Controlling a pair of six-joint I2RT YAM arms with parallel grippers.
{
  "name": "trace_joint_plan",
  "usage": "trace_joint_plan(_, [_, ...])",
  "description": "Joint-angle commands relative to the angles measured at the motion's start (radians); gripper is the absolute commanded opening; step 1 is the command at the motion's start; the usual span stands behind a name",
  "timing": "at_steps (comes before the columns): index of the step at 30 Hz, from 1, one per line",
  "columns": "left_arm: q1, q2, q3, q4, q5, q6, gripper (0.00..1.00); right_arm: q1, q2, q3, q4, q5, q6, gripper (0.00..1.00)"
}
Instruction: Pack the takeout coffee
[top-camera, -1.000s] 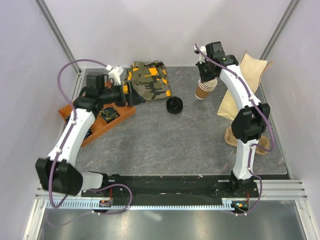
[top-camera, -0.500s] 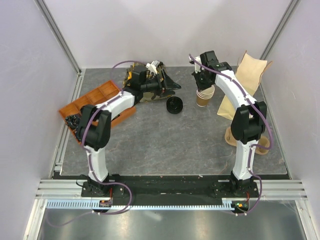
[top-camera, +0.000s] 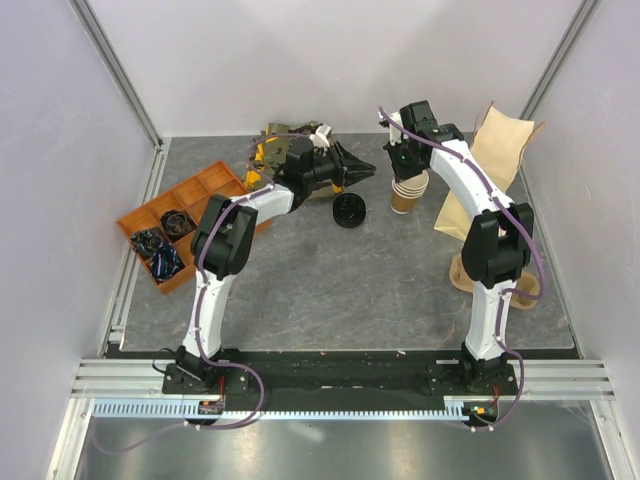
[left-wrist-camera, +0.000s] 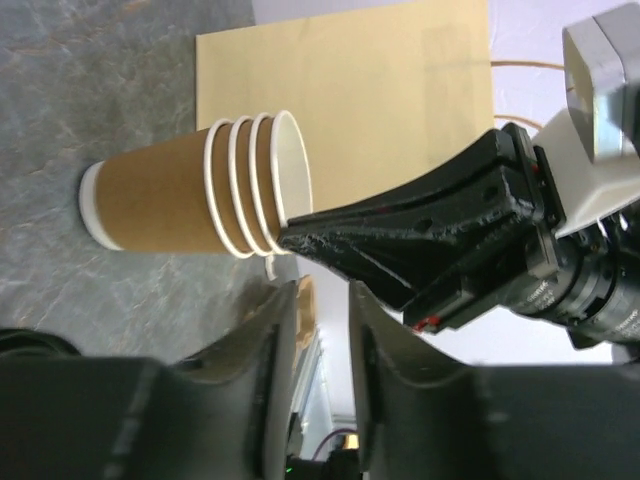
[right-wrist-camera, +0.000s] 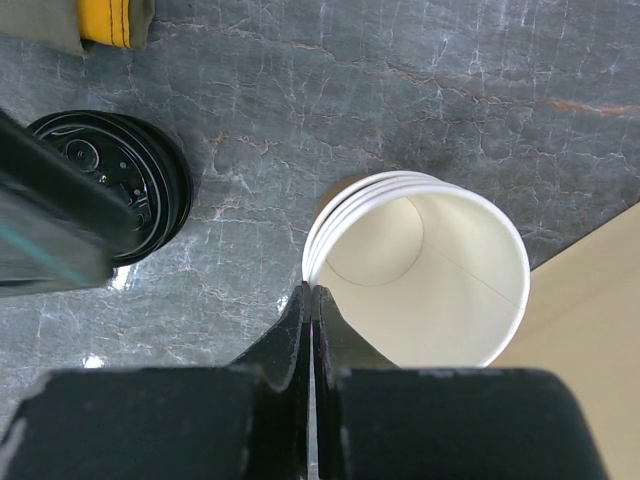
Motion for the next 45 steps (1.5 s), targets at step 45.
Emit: trace_joint_plan(45, [-0.071, 0.199, 0.238, -0.121, -0.052, -0.015, 0.15, 0.039, -0.033, 0.086, -0.028, -0.057, 0.031, 0.00])
